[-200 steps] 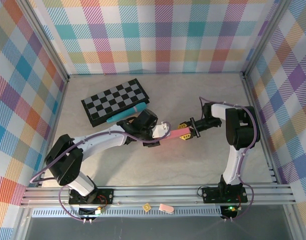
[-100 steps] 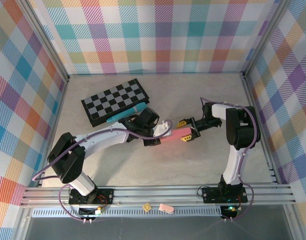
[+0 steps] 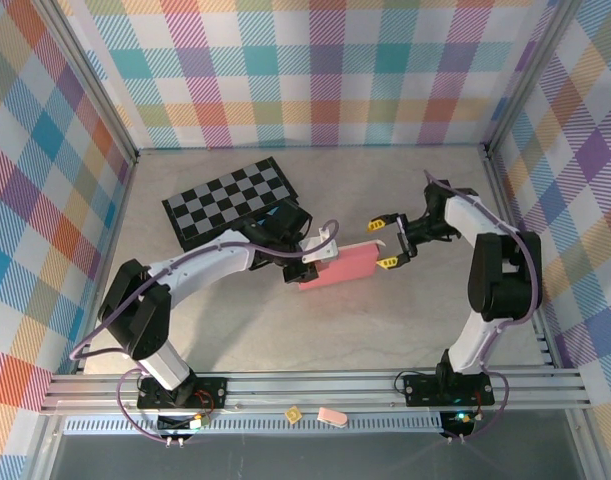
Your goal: Fold the paper box
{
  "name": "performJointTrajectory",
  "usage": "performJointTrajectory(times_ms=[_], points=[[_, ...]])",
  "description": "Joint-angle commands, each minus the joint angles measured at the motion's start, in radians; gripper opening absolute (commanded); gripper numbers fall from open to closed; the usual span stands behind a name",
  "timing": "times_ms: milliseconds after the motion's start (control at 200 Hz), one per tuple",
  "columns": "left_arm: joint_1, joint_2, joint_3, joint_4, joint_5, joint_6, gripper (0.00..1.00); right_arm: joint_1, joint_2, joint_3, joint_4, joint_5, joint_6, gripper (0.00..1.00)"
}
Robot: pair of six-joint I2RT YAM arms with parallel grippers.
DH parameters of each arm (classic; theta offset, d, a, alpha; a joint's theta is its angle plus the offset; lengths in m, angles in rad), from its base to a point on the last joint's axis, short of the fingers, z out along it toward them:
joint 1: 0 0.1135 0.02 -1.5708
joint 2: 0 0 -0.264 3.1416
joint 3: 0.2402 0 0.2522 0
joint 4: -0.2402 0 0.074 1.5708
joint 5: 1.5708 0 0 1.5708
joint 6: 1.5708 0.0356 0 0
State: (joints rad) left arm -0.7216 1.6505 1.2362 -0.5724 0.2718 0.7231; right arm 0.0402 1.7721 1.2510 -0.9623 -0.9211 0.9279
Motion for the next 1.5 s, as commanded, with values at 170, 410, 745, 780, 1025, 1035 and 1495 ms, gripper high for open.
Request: performJointTrajectory(times_ms=[170, 410, 745, 780, 1025, 1035, 1495], points=[[0.034, 0.026, 0.067, -0.183, 0.066, 0.02, 0.28, -0.055, -0.196, 0.09, -0.023, 0.289, -0.08, 0.75], [0.097, -0.061, -0.032, -0.199, 0.067, 0.008, 0.29, 0.005, -0.3, 0.127, 0.037, 0.538, -0.326, 0.49], [0.157, -0.173, -0.154, -0.204, 0.066, 0.046, 0.32, 0.287, -0.492, -0.12, 0.377, 0.592, -0.934, 0.43], [0.157, -0.172, -0.158, -0.2, 0.066, 0.043, 0.32, 0.294, -0.483, -0.113, 0.356, 0.579, -0.974, 0.41], [0.158, -0.159, -0.16, -0.173, 0.043, 0.029, 0.37, 0.387, -0.38, -0.041, 0.241, 0.563, -1.155, 0.44], [0.158, -0.158, -0.16, -0.173, 0.042, 0.029, 0.37, 0.389, -0.375, -0.039, 0.238, 0.562, -1.158, 0.44], [0.159, -0.128, -0.131, -0.164, 0.03, 0.019, 0.38, 0.408, -0.286, 0.013, 0.162, 0.522, -1.16, 0.42]])
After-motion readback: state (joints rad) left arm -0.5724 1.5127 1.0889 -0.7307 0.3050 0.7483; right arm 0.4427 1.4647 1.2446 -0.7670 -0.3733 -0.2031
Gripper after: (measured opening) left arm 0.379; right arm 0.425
